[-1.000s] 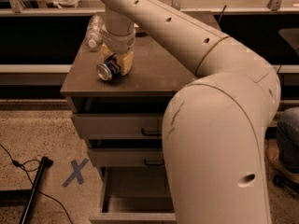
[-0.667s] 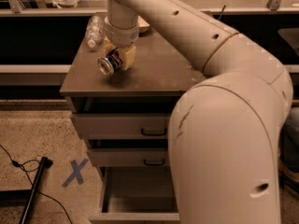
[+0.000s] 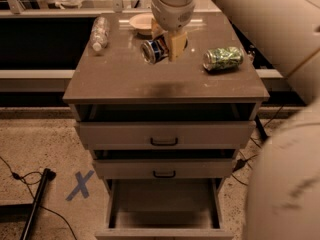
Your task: Place pepsi can into bottom drawer
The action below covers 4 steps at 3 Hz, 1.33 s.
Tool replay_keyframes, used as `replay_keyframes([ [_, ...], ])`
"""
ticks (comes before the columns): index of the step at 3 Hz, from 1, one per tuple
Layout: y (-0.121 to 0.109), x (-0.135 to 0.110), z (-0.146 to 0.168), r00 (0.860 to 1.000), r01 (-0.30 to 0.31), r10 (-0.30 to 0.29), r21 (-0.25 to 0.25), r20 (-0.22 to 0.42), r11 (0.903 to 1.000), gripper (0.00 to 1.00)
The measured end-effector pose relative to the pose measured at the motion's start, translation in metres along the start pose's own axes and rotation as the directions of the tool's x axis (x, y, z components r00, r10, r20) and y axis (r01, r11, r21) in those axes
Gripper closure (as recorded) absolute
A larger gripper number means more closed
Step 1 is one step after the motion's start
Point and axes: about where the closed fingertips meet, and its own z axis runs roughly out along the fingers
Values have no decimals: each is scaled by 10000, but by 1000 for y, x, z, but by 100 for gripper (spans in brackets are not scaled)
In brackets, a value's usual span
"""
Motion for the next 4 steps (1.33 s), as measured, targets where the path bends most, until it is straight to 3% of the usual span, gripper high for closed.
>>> replay_keyframes([
  [1,87,53,-15,9604,-2744,2712,-480,-639,9604,100],
  [2,189,103,4,8675,-4968,4869,-1276,-1020,8584,100],
  [3,272,145,29,7951,-6060,5840,-1763,-1635,7757,100],
  [4,286,151,32,7830,-6216,5973,-1813,-1737,7621,100],
])
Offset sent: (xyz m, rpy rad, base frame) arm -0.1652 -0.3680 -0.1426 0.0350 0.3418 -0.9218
